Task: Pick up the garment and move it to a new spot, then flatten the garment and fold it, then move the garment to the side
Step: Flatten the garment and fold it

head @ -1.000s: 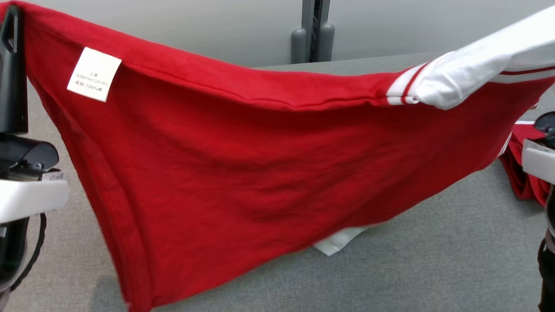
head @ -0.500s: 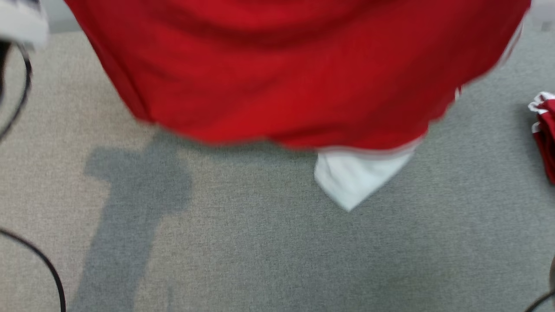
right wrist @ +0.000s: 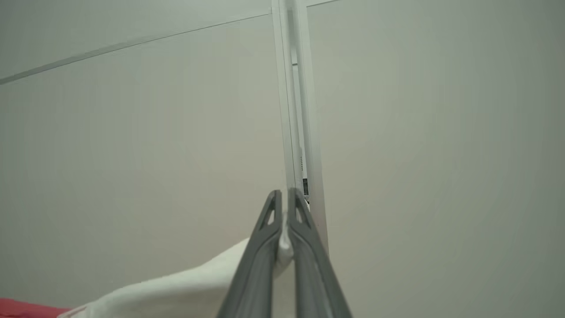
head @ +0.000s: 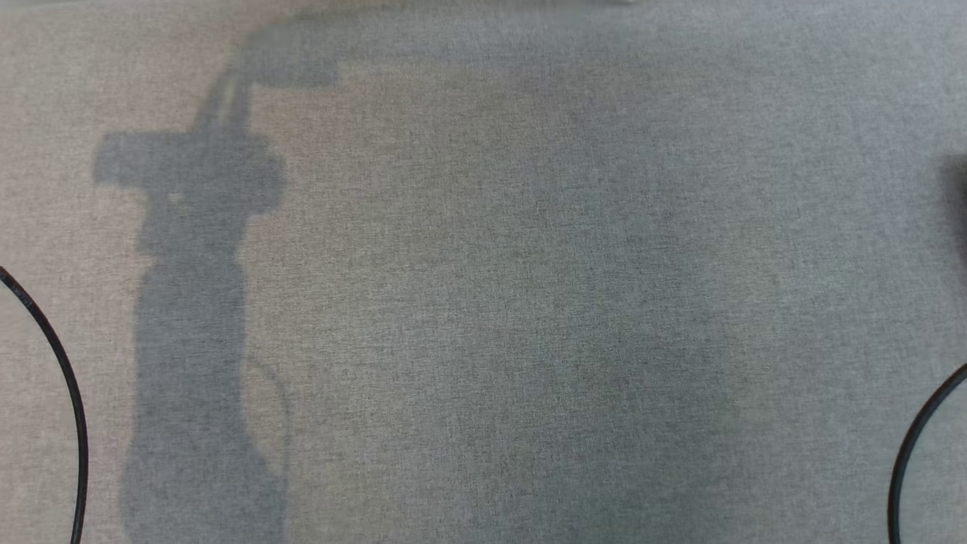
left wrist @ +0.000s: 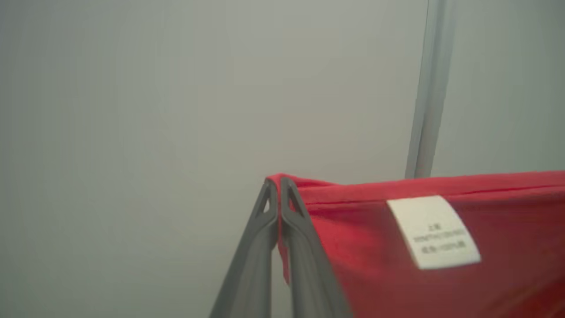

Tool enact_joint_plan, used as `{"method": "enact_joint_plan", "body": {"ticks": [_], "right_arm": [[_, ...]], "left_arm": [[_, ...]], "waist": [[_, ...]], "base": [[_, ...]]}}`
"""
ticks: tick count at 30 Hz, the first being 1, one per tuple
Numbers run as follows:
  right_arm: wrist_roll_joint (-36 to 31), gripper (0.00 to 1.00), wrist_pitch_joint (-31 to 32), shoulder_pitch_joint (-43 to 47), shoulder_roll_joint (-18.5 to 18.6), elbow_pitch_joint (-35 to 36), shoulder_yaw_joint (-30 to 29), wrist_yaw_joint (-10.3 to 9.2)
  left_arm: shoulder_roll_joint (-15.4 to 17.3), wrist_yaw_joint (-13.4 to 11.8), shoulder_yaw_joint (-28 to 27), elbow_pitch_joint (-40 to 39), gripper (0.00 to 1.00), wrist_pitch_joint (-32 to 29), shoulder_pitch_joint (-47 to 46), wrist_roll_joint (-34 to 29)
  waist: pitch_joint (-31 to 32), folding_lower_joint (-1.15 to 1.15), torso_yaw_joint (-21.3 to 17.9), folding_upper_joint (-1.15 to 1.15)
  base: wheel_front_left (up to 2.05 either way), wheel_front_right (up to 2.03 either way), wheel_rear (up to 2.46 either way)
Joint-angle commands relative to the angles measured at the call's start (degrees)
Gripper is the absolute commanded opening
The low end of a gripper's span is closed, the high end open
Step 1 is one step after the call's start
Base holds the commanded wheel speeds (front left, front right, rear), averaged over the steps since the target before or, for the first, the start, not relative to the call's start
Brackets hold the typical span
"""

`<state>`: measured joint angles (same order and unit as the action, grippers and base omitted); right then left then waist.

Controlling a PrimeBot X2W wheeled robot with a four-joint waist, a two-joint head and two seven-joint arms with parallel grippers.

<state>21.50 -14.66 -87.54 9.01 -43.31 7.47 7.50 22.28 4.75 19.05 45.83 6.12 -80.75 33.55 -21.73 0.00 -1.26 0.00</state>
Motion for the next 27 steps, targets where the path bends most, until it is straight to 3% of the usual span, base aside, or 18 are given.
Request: {"method": "enact_joint_plan", "body": {"ticks": [1,6,11,15,17,21,27], "right_arm": [[0.2,0.00,-0.3,-0.6,-0.1,-1.8,0.4,-0.02],[2.1,0.00,-0.5,1.0,-0.6,-8.6,2.6,-0.02],[6.6,0.00,-0.5,13.9,0.5,-0.8,2.2,-0.02],[8.8,0.00,-0.5,28.8,-0.2,8.3,1.1,-0.01],[10.2,0.00,-0.5,41.4,-0.9,13.5,0.3,-0.01],[12.1,0.00,-0.5,55.3,-1.8,19.6,-0.6,-0.01],[14.6,0.00,-0.1,72.3,-1.2,27.5,-1.2,-0.01]], "left_arm": [[-0.1,0.5,-0.1,1.8,0.00,0.5,-1.1,0.4],[-1.7,2.1,1.1,9.6,0.00,1.6,0.0,2.3],[-5.3,2.8,3.5,12.8,0.00,4.2,8.2,5.8],[-6.7,2.7,4.8,9.6,0.00,7.6,17.7,9.2],[-6.6,2.7,5.0,6.2,0.00,8.7,25.8,10.8],[-5.0,2.7,3.6,0.0,0.00,9.1,36.3,10.7],[-2.5,-0.3,0.7,-14.9,0.00,9.1,53.6,7.8]], "waist": [[-0.4,0.00,-0.3,0.00],[-2.4,0.00,-0.5,0.00],[-4.6,0.00,0.1,0.00],[-4.0,0.00,0.0,0.00],[-2.6,0.00,-0.2,0.00],[-0.2,0.00,-0.5,0.00],[4.2,0.00,-1.0,0.00]], "base": [[0.00,0.00,0.00],[0.00,0.00,0.00],[0.00,0.00,0.00],[0.00,0.00,0.00],[0.00,0.00,0.00],[0.00,0.00,0.00],[0.00,0.00,0.00]]}}
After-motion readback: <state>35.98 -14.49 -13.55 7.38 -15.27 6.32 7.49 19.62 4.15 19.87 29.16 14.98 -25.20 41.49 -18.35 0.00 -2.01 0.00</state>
